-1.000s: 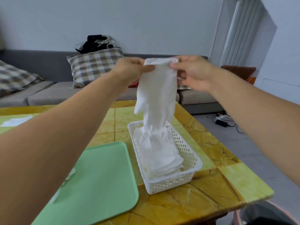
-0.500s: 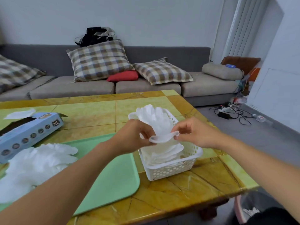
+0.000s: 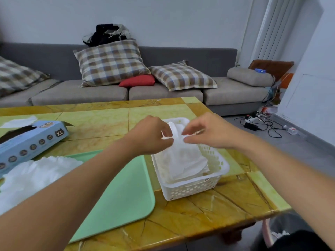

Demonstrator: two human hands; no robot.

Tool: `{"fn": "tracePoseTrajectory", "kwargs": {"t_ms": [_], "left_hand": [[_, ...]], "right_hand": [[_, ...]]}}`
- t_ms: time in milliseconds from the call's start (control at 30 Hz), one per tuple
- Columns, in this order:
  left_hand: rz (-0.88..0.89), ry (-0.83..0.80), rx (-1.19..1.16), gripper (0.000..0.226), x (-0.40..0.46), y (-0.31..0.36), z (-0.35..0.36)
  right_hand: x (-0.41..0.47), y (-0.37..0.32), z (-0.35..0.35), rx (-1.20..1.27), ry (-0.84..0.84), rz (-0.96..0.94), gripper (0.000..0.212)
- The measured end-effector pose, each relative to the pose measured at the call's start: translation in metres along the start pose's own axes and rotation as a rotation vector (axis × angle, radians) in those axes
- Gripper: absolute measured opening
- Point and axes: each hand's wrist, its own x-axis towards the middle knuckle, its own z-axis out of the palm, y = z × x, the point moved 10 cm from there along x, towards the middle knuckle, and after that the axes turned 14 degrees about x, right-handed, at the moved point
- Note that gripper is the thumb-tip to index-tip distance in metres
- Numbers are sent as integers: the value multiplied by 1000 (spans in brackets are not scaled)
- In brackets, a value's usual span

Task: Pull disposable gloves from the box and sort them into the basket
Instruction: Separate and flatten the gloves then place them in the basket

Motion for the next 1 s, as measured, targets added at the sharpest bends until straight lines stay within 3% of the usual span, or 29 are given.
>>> {"fn": "tracePoseTrajectory", "kwargs": {"t_ms": [100,133,200,300,367,467,567,767,867,1000], "left_hand": [[-29,-249,337,49,17,1,33],[-28,-320,385,51,18,2,43],[-18,-469,427,48,14,2,64],[-42,-612,426,47,11,1,89],[-74,-673,418,63,15,-1,99],[-130,-748,407,83,19,-13,109],[-157,-877,460,103,19,-26,120],[-83,-998,540,102,16,-13,127],[-24,-833,518,85,16,-8,112],[12,-342,226,52,-6,-19,14]], "right_hand": [[31,9,46,-348,-307,150,115],[36,23,57,-456,-405,242,133],[45,53,70,-616,-508,390,147],[58,82,87,-724,-560,423,162],[62,85,87,-705,-546,411,162],[56,73,79,-690,-558,348,145],[49,77,73,-651,-589,391,160],[48,98,99,-742,-631,434,175],[39,70,88,-708,-580,447,153],[43,-23,60,-729,-427,309,108]]}}
